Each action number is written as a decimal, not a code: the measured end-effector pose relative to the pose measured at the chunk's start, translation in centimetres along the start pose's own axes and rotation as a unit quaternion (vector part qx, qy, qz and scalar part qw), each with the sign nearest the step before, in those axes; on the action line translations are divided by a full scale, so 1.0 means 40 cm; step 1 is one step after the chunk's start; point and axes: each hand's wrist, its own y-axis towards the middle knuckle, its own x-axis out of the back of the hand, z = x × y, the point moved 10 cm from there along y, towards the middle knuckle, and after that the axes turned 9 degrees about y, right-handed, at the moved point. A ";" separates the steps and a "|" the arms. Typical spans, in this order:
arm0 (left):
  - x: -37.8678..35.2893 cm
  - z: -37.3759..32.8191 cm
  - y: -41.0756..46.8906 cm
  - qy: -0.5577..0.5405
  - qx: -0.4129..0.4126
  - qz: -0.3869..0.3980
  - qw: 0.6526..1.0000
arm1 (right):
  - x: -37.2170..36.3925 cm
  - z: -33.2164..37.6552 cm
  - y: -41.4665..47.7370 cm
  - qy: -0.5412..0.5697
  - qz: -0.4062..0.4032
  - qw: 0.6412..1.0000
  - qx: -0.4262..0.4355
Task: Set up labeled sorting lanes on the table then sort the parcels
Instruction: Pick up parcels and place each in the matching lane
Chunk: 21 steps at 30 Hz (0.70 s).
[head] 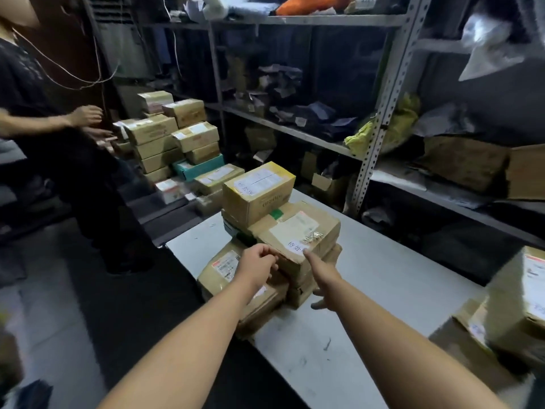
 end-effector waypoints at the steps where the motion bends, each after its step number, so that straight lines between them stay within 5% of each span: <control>1: 0.007 0.011 0.023 -0.003 0.003 0.005 1.000 | -0.013 -0.007 0.016 0.016 -0.001 1.000 -0.018; 7: 0.050 0.079 0.115 0.003 0.011 0.027 1.000 | -0.110 -0.064 0.086 0.123 0.034 0.988 -0.092; 21: 0.027 0.088 0.139 0.018 0.017 0.048 0.999 | -0.097 -0.076 0.070 0.257 -0.039 0.966 -0.022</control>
